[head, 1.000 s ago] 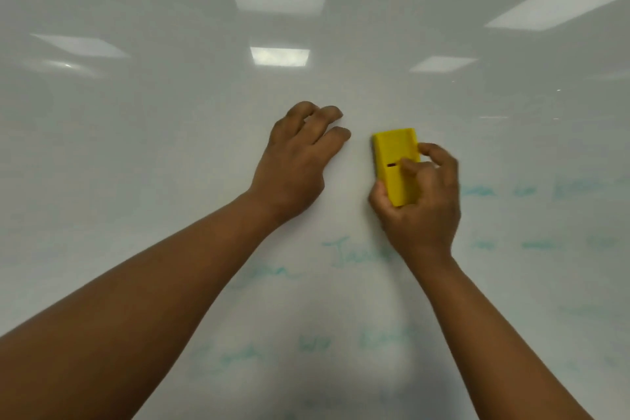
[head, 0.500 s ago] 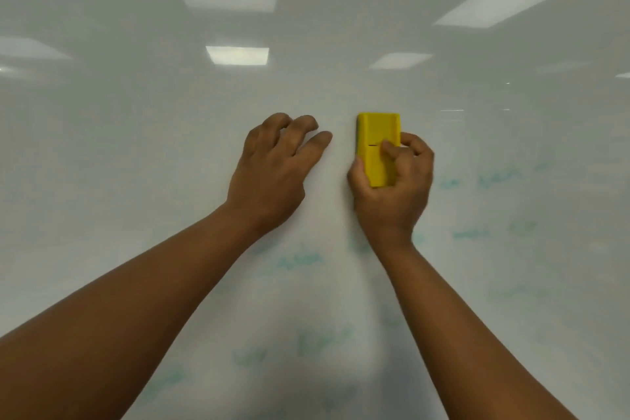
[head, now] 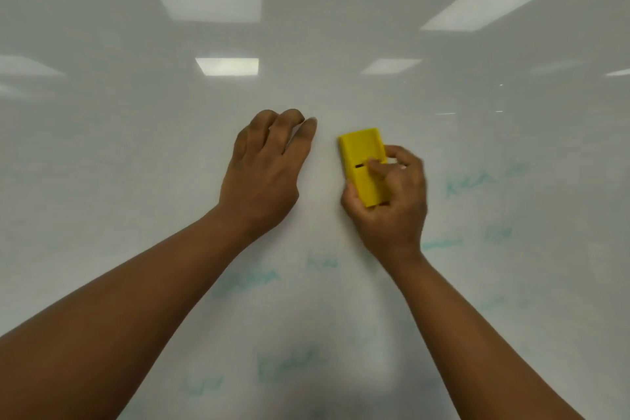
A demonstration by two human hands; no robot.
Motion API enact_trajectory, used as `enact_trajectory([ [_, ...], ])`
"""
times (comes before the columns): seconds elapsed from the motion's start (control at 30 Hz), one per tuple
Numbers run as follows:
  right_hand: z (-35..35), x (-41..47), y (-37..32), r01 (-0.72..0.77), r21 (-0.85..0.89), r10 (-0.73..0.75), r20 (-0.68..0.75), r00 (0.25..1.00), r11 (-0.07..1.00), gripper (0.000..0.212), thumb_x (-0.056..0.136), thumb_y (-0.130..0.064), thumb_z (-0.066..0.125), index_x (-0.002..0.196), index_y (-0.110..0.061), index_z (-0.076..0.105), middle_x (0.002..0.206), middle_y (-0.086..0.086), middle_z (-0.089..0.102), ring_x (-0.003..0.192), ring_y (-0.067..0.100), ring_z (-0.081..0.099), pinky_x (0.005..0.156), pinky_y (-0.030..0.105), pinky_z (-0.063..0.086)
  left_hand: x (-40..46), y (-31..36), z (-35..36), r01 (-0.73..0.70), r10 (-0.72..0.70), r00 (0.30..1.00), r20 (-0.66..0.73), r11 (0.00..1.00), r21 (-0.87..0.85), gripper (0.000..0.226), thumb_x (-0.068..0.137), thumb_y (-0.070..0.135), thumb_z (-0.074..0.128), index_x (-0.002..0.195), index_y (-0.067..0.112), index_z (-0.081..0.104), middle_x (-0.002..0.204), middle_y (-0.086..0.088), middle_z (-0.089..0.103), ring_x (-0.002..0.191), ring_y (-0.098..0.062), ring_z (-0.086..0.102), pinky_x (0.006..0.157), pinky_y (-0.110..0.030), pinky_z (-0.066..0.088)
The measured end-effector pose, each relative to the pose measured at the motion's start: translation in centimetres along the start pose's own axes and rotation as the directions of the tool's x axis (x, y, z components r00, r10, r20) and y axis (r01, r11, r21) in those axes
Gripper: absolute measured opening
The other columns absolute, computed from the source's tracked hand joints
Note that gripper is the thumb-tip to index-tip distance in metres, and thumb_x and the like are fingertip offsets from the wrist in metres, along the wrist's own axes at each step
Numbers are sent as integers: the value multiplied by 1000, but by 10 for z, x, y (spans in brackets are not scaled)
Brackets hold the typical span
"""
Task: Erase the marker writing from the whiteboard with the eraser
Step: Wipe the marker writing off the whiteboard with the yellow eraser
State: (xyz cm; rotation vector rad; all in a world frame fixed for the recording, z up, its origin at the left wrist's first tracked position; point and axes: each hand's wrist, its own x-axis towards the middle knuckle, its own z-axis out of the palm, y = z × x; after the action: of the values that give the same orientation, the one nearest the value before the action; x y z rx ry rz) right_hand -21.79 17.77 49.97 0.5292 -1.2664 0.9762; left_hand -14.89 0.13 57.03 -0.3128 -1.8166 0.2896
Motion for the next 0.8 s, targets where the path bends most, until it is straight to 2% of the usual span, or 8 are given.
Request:
enact_trajectory([
  [0.07,-9,17,14,-163,35,166,-109,980,986,36,74,-23,81,105,-10,69,125,12,59,112,23,59,86,43,55,1,1,0,-1,1,1000,-11,1000,5,66,80,-1,29,142,6,52,138,-14,53,125,-37,41,100,-48,39],
  [0.13,-8,27,14,-217,43,221,-147,964,975,37,75,-25,80,107,-11,69,126,10,58,113,22,58,84,43,55,4,6,1,1,-1,1000,-7,1000,8,65,81,-3,31,142,5,52,137,-15,54,125,-38,41,98,-49,40],
  [0.3,-13,10,23,44,28,-44,1,999,999,36,77,-26,81,109,-14,69,127,13,61,112,27,61,89,38,53,14,25,3,-66,66,996,59,998,7,70,79,4,25,144,3,52,139,-18,55,125,-42,45,97,-52,43],
  [0.43,-28,27,47,-155,44,160,-165,973,987,37,80,-28,78,111,-8,70,128,15,58,115,5,53,90,41,53,17,29,8,-117,116,990,76,993,5,73,79,1,20,146,3,48,140,-16,52,129,-36,37,103,-49,42],
  [0.53,-13,15,31,-10,-11,9,-90,996,1000,34,79,-24,80,107,-8,70,126,18,60,113,29,61,91,43,53,17,32,11,-108,107,992,71,994,0,68,84,5,23,147,5,48,141,-15,52,131,-38,41,105,-48,42],
  [0.63,-15,0,28,88,-16,-87,46,995,996,34,78,-24,81,108,-13,68,128,15,61,111,32,62,85,36,53,15,36,15,-132,132,989,71,991,-13,64,88,8,25,147,5,48,141,-15,53,131,-38,44,105,-47,42],
  [0.77,-34,19,45,-163,-20,159,-139,978,986,37,78,-25,79,112,-14,69,130,9,58,115,1,53,89,41,54,16,37,18,-138,138,990,41,990,-10,68,83,0,22,146,4,48,139,-14,53,127,-39,48,102,-47,44],
  [0.8,-34,22,45,-203,-20,196,-169,966,979,37,78,-24,79,113,-14,69,130,9,57,116,3,53,90,44,54,17,39,18,-135,136,990,37,991,-10,69,82,0,21,145,3,48,139,-14,53,126,-39,48,102,-47,44],
])
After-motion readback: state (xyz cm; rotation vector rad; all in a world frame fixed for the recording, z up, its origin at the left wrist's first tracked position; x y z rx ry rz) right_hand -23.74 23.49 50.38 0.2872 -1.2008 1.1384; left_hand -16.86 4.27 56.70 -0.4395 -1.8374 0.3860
